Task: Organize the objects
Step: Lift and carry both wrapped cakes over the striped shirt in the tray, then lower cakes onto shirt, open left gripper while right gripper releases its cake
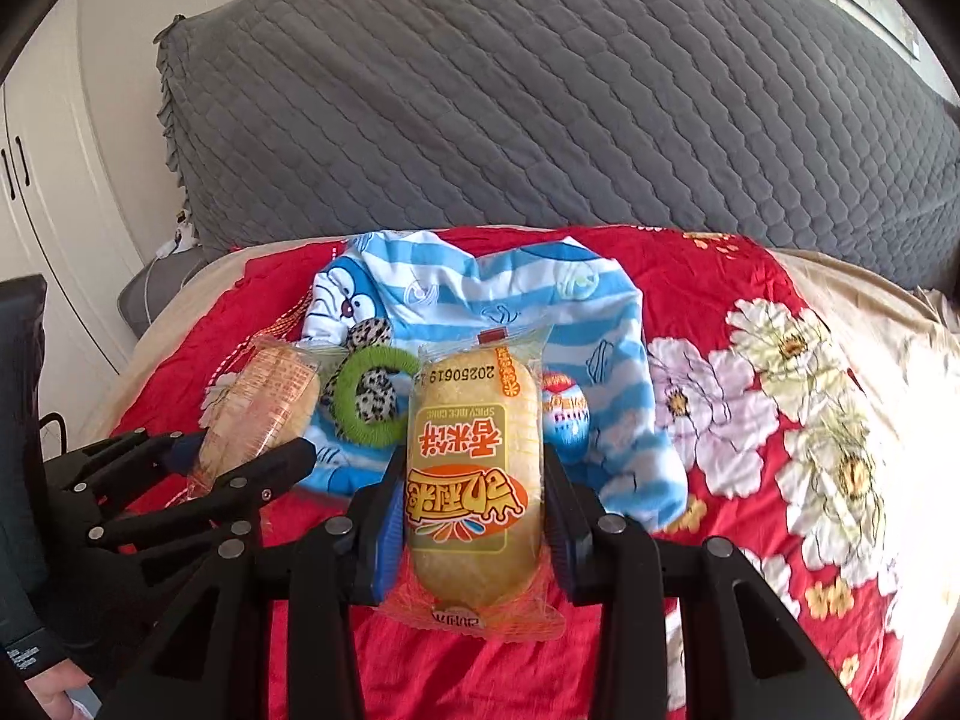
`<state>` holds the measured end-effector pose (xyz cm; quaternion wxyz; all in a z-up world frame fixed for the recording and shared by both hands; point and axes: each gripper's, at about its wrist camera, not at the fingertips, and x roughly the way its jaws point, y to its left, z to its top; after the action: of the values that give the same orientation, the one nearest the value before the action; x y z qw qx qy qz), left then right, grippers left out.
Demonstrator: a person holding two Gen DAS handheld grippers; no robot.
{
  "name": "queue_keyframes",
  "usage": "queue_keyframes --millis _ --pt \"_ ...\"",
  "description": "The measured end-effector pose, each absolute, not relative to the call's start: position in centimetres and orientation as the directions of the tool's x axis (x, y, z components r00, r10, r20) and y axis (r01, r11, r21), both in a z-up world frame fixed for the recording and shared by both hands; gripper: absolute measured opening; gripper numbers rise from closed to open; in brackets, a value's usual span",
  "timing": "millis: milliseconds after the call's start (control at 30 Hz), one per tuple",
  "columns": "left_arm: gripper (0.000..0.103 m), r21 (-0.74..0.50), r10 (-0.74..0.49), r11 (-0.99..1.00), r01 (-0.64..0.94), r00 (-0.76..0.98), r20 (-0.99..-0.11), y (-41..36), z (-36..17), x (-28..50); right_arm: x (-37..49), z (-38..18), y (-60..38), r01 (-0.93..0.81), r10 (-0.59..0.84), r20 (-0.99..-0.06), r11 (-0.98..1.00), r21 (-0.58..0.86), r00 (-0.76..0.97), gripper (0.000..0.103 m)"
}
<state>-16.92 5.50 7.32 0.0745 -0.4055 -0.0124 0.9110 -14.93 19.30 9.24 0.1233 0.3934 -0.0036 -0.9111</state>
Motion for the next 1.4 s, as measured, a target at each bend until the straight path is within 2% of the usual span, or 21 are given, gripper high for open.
queue_keyframes --millis 667,1400 --pt "0.039 -0.069 0.097 -0.995 -0.069 -0.63 -0.771 5.0 1.3 -25.3 -23.3 2.3 18.5 0.209 -0.211 -0.761 -0.973 0.101 -0.614 0.04" --pt "0.042 -0.037 0.048 -0.999 -0.031 -0.606 -0.794 5.0 -0.2 -26.7 -24.3 1.1 18.0 0.219 -0.2 -0.762 -0.973 0.078 -0.616 0.041"
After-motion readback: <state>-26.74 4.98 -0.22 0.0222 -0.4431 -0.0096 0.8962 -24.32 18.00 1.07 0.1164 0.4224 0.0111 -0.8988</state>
